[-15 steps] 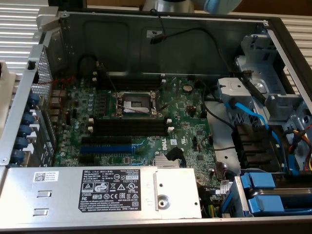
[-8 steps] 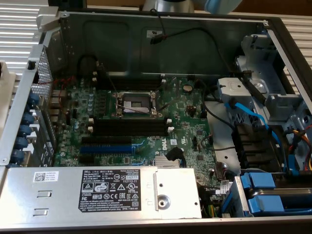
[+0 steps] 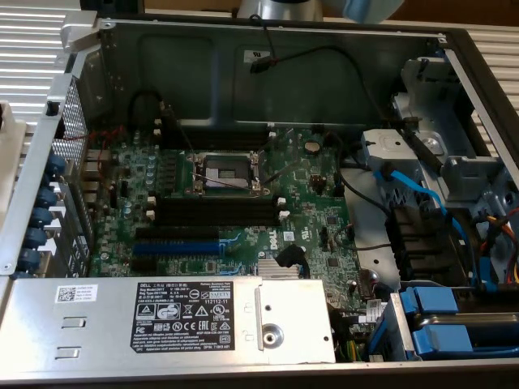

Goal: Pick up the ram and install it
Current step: 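Pick up the ram and move it above insertion slot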

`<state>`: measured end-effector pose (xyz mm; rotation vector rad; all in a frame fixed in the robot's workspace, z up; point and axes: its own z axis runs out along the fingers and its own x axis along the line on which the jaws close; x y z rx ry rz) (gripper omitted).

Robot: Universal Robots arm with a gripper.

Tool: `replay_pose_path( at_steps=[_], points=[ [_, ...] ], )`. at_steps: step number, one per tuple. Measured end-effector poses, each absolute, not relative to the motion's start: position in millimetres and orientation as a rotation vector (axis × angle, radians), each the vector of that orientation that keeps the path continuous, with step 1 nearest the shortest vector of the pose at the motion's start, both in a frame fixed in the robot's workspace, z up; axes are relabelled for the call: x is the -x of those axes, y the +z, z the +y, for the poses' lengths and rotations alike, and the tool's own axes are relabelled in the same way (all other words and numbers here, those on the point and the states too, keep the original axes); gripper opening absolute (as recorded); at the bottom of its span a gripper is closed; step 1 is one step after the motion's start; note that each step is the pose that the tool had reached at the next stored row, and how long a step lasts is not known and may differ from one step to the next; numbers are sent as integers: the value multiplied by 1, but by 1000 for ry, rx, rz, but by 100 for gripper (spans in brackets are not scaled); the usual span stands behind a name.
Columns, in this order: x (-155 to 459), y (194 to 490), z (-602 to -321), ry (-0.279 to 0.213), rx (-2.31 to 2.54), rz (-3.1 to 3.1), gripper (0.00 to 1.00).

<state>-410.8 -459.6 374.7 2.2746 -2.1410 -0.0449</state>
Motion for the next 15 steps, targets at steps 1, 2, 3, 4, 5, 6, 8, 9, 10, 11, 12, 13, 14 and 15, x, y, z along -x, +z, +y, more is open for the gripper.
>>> replay_pose_path(
  at_steps=[1, 2, 3, 4, 5, 6, 8, 9, 10, 11, 12, 13, 14, 15],
  points=[
    [407, 377, -460, -45, -2274, -2141, 12],
    [404, 380, -461, -45, -2274, -2141, 12],
    [402, 382, -461, -45, -2274, -2141, 12],
    [399, 384, -461, -45, -2275, -2141, 12],
    [396, 386, -461, -45, -2275, -2141, 12],
    [394, 389, -461, -45, -2275, -2141, 12],
    [387, 393, -461, -45, -2274, -2141, 12],
    [383, 394, -461, -45, -2275, -2141, 12],
    [380, 396, -461, -45, -2275, -2141, 12],
    [377, 398, -462, -45, -2274, -2141, 12],
    [374, 401, -463, -45, -2274, -2141, 12],
    [372, 404, -465, -45, -2275, -2141, 12],
    [369, 407, -466, -45, -2274, -2141, 12],
    [366, 410, -467, -45, -2274, -2141, 12]
  ],
)
